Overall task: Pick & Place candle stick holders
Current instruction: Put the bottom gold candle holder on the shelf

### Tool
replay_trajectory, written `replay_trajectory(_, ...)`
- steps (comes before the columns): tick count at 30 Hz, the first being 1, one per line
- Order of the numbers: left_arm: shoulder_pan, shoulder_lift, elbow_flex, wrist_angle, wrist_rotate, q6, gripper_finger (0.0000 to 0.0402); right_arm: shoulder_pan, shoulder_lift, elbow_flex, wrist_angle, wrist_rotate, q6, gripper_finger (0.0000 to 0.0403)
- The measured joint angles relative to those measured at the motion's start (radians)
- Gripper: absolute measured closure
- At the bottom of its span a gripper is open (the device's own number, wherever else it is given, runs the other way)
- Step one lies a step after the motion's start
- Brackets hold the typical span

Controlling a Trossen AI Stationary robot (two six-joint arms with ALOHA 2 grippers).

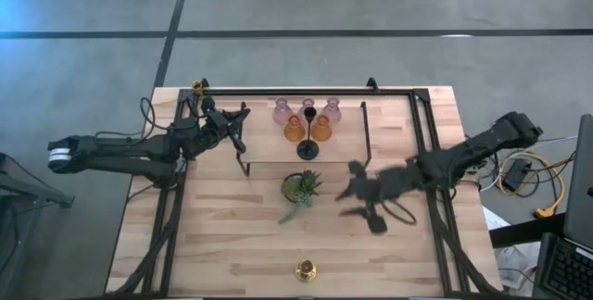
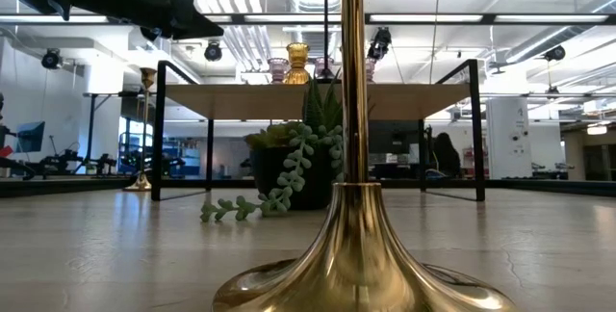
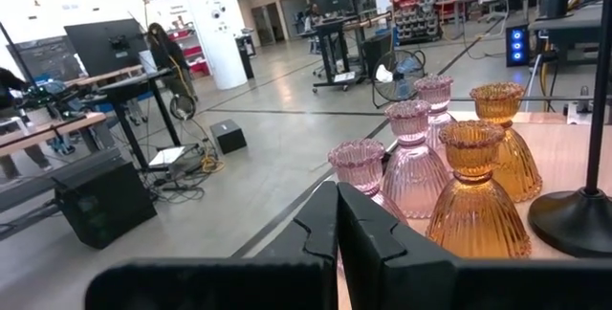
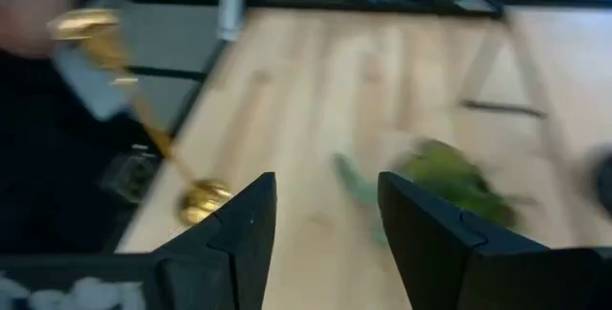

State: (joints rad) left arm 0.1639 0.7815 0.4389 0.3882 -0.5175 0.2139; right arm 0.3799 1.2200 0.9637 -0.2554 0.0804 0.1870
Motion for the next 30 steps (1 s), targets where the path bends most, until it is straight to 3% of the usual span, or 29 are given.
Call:
replay_trajectory(5,0.0,0.0,0.0,0.0,0.0,0.017,0.0394,0.122,0.054,-0.095,0.231,0.021,0.076,0.024)
replay_trajectory(10,0.0,0.0,-0.001,0.0,0.0,0.015,0.0394,0.206,0.111,-0.151,0.374,0.116,0.127,0.0248)
replay_trajectory(14,0.0,0.0,-0.001,0.0,0.0,0.012,0.0394,0.241,0.17,-0.155,0.466,0.131,0.13,0.025)
replay_trajectory(23,0.0,0.0,-0.001,-0.004,0.0,-0.032,0.0394,0.287,0.36,-0.052,0.482,0.132,0.131,0.0252)
replay_trajectory(30,0.0,0.0,-0.001,-0.013,0.0,-0.039,0.0394,0.283,0.548,0.124,0.479,0.132,0.069,0.0252)
